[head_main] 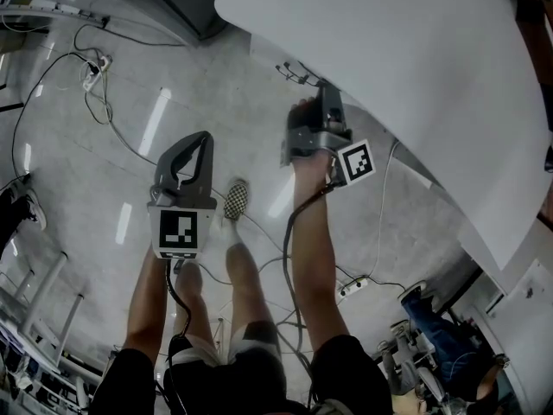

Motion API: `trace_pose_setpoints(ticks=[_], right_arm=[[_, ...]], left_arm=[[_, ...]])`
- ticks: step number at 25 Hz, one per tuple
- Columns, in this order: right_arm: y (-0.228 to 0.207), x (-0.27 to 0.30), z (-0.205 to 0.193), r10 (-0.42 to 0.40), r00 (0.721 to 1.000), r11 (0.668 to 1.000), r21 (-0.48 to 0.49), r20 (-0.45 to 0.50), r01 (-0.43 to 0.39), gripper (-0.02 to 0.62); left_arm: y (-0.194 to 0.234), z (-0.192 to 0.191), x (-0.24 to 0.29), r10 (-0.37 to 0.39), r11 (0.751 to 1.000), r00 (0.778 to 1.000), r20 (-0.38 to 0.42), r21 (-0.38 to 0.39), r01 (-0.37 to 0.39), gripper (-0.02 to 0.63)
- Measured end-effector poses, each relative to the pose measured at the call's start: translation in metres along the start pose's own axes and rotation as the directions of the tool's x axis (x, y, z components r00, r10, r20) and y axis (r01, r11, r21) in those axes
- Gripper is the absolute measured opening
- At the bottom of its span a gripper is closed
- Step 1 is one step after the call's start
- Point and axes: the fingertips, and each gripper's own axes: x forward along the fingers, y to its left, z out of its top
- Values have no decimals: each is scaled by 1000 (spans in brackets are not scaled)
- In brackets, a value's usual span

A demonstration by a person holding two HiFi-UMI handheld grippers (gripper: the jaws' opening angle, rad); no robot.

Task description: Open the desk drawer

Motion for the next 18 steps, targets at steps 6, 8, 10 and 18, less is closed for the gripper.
trace_pose_setpoints(ticks=[6,8,10,18], right_arm=[[2,-1,1,3,1000,1000,4,12,-3,26],[2,-1,1,0,1000,1000,-1,13,0,26],[2,-2,2,-5,1000,1000,-4,18,5,26],[2,-7,-1,-18,998,1000,4,65,18,25]], left_arm=[[1,3,-5,-4,1000,1000,-10,6,4,11],[2,5,-5,-4,1000,1000,-5,10,4,11],[3,6,-4,-8,1000,1000,4,15,8,11],[12,6,-9,-41,999,999,15,16,41,11]])
